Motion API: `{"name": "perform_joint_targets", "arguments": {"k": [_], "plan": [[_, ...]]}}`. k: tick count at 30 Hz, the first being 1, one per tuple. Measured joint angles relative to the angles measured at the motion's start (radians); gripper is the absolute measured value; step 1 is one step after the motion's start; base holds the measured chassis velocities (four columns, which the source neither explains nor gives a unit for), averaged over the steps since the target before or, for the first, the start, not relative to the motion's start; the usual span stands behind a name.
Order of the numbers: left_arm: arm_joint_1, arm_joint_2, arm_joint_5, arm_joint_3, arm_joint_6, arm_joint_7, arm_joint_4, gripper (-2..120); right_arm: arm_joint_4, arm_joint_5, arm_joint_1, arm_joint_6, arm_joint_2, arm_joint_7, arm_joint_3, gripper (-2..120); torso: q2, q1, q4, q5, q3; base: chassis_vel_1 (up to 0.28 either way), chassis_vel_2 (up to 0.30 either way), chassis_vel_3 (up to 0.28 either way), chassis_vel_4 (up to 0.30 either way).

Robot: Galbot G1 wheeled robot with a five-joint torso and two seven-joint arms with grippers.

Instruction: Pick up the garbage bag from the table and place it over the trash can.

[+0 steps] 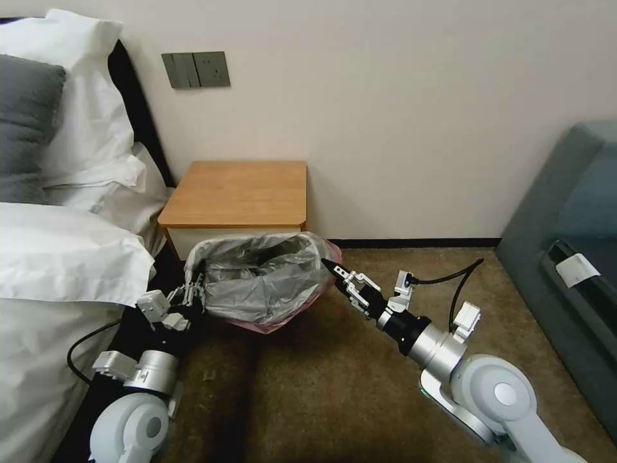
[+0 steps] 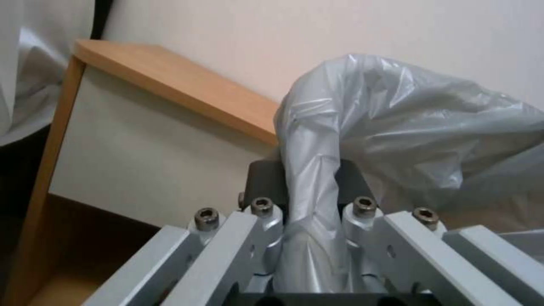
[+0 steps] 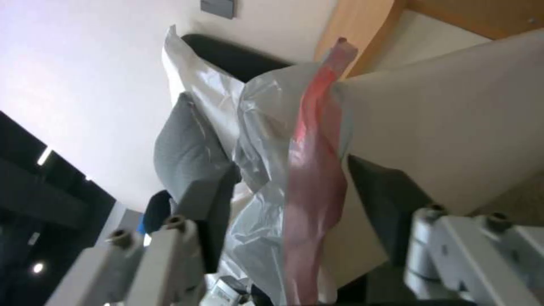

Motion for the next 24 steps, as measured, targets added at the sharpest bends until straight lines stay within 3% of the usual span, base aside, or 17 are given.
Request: {"name": "perform_joint_targets", "arguments": {"k": [9,11,14,24], "plan": [[0.000,-0.003,0.003,0.003,0.001,-0.001,0.000,9,0.002,-0.014,-0.009,-0.001,-0.003,-0.002,0.001,19,0.000,0.000,0.0000,-0.0001,0.000,0.000,0.000,0.000,0.000],[0.000,-0.003,0.003,0.003,0.001,-0.001,0.000,9,0.002,-0.015,-0.009,-0.001,-0.003,-0.002,0.001,17,0.000,0.000,0.0000,-0.0001,0.000,0.000,0.000,0.000,0.000],[0.000,-0.003,0.004,0.003,0.001,-0.001,-0.001,9,0.010,-0.018,-0.015,-0.001,-0.012,-0.002,0.005,1,0.000,0.000,0.0000,0.0000,0.000,0.000,0.000,0.000,0.000],[-0.006,-0.003,0.005,0.004,0.001,-0.002,-0.003,9,0.015,-0.119,-0.050,-0.020,-0.045,-0.023,0.008,0,0.000,0.000,0.0000,-0.0001,0.000,0.000,0.000,0.000,0.000]]}}
